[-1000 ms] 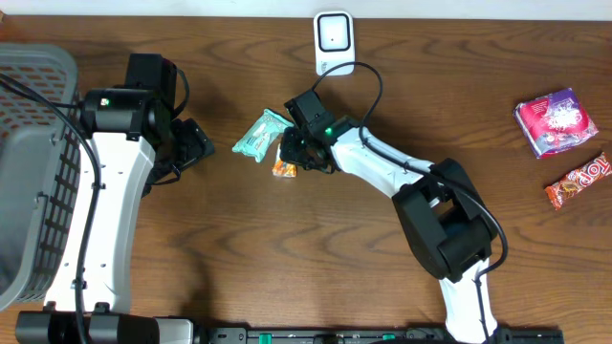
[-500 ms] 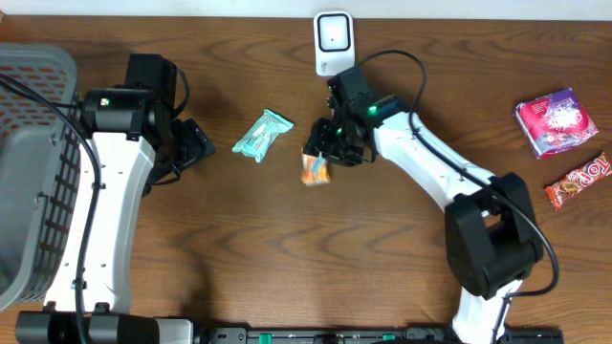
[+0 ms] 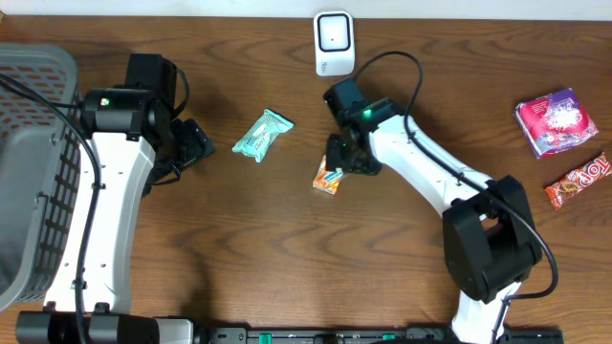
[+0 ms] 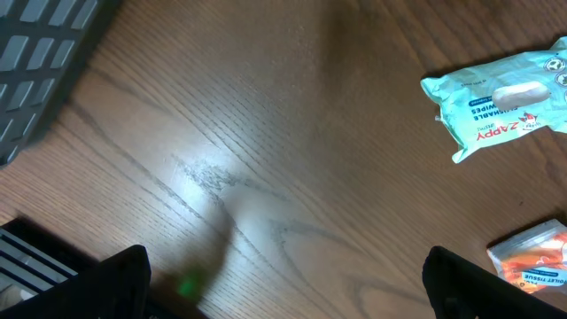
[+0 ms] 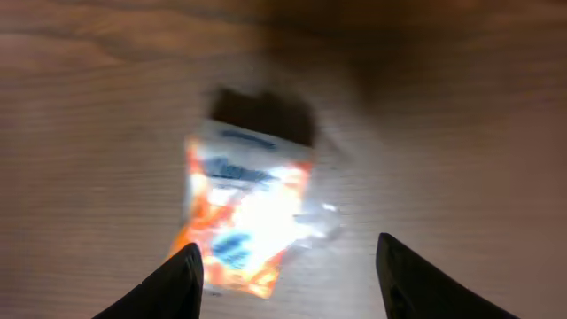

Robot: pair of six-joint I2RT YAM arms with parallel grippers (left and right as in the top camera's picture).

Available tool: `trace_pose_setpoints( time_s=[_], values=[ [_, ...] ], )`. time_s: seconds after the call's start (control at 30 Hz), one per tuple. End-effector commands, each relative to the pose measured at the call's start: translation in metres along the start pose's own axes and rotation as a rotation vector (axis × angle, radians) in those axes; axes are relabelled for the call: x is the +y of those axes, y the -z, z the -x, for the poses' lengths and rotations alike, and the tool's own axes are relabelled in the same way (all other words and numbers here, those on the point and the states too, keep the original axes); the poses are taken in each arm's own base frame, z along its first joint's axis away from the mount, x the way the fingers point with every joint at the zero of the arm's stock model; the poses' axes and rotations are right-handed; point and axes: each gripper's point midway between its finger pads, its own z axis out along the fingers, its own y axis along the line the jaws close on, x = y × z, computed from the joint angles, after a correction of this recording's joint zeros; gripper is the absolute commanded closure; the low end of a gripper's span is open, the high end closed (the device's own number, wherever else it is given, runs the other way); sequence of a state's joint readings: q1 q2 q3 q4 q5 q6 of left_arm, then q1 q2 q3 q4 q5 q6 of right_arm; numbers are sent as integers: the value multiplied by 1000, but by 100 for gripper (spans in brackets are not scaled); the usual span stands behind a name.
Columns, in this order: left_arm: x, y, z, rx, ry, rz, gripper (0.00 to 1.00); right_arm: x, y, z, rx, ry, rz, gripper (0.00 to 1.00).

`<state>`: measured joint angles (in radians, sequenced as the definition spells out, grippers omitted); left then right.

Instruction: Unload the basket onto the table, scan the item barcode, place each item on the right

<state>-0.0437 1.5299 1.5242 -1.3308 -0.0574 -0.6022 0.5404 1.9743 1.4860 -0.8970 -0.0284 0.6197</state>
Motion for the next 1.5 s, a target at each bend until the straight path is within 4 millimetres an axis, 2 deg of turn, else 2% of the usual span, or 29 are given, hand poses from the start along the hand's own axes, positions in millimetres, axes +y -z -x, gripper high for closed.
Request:
trace_pose_setpoints(
  time_s=[0.0,0.2,0.4,0.5,0.57,0.67,0.83,0.9,1.03,1.2,1.47],
  values=[
    [2,-1,-1,2,-1,9,2,19,2,0,-45,49,22,42],
    [2,-1,-1,2,-1,9,2,38,2,3,-87,-28,63,45],
    [2,-1,-1,2,-1,9,2,38,-1,1,-126,-23,4,45],
    [2,-1,-1,2,-1,9,2,42,-3,-4,-120,-9,4,41],
    [2,-1,-1,2,-2,9,2,46,-3,-7,-120,2,7,32],
    [2,-1,-1,2,-1,9,2,54,-3,-14,-115,27,11,36],
    [2,-1,-1,2,-2,9,2,68,-2,-20,-125,56,36,35],
    [2,-1,-1,2,-1,9,2,69,-2,-21,-121,56,40,41],
    [2,-1,-1,2,-2,9,2,70,-3,-22,-114,56,45,43],
    [2,-1,-1,2,-1,9,2,57,-1,-12,-177,-16,-23,44],
    [2,-1,-1,2,-1,9,2,54,0,-5,-216,-64,-41,48]
  ],
)
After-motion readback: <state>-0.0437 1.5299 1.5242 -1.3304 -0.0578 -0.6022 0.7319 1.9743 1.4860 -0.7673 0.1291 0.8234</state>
